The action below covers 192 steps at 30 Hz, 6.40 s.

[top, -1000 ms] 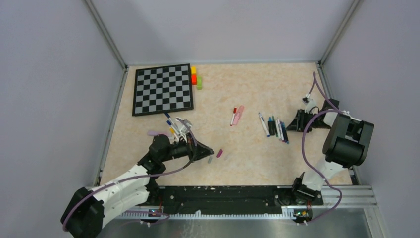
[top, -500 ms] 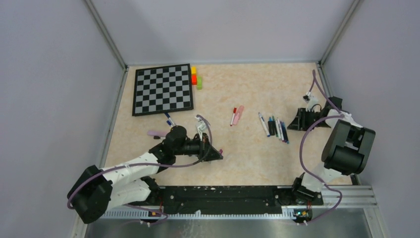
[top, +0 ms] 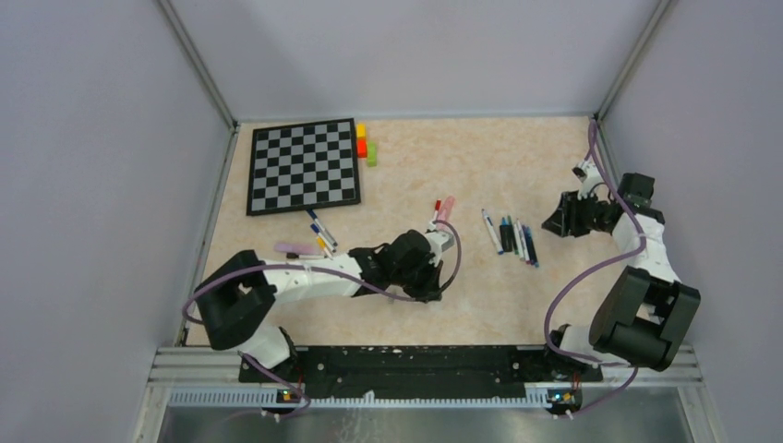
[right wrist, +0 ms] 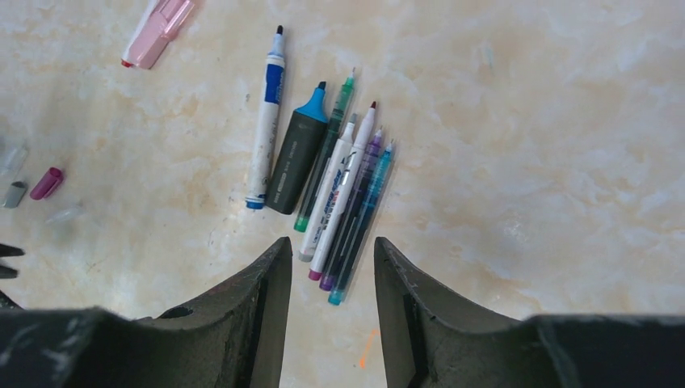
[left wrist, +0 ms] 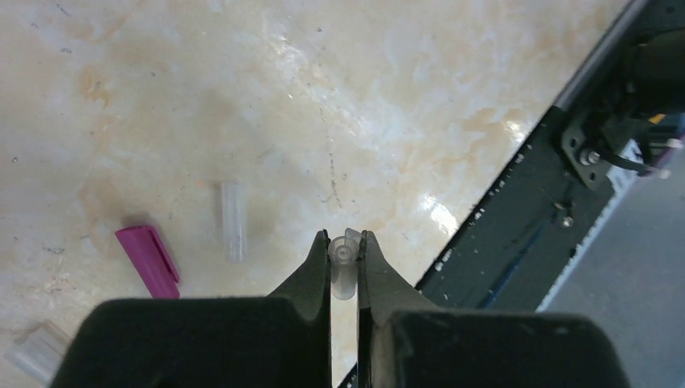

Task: Open the pen caps
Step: Place the pen cap at the center of the board, then pick up the pen from the center of the board.

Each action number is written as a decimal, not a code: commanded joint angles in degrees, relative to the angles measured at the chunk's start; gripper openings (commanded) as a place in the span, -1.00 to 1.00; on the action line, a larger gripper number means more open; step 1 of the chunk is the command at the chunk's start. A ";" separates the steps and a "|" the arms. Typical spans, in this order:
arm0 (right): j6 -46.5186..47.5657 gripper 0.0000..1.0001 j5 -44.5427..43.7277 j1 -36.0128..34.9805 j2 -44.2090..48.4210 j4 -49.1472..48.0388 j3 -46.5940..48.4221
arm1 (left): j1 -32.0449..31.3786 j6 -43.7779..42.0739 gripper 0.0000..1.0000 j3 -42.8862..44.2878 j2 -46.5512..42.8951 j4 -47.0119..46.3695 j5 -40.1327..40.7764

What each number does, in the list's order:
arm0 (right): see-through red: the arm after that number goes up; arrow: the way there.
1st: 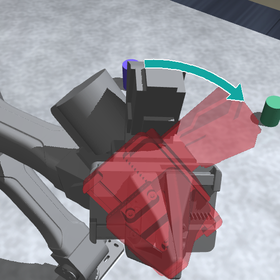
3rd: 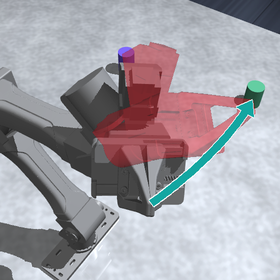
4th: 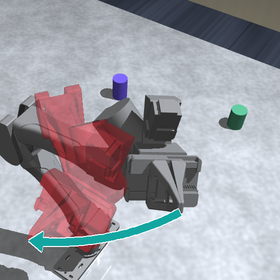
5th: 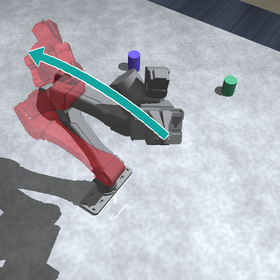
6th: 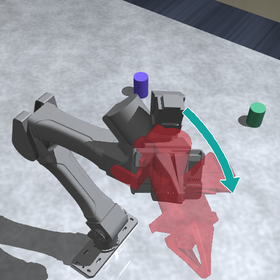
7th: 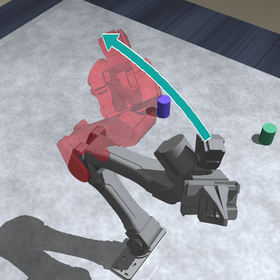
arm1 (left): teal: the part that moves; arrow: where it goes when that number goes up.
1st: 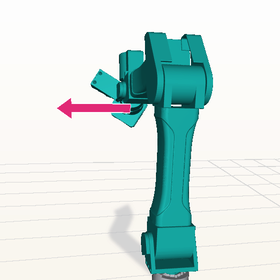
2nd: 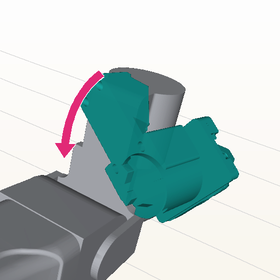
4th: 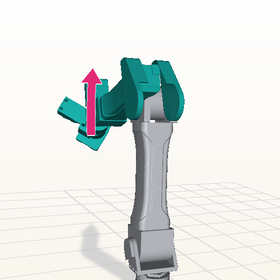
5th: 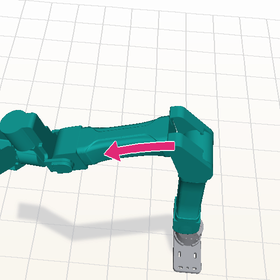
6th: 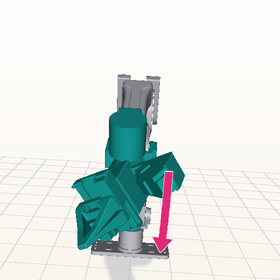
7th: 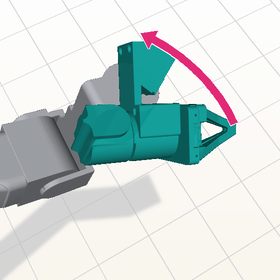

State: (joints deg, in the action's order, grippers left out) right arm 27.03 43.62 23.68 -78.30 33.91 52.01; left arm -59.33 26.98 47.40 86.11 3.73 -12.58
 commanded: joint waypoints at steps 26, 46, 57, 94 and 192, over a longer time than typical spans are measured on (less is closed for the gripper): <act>2.37 -0.17 8.39 0.31 6.36 1.96 -0.59 | -2.77 -3.89 -0.23 24.25 18.23 20.92 15.07; 2.90 -0.17 10.63 0.31 8.86 0.97 -2.04 | 11.44 -10.18 0.35 13.02 -0.83 3.62 10.38; 3.11 -0.17 11.49 0.30 9.48 0.61 -2.54 | 22.57 -3.82 0.97 4.96 -4.74 -6.50 5.05; 3.74 -0.17 11.75 0.29 9.40 0.60 -2.97 | 22.21 -2.45 -0.11 53.28 39.62 26.59 6.22; 7.37 -0.09 36.52 0.19 16.71 1.23 -8.56 | 20.04 0.15 -1.00 9.24 0.61 -20.27 -9.11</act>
State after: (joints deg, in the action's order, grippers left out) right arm 36.45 69.91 23.68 -63.18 37.87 44.42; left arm -39.11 21.34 66.43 94.63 5.96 -8.21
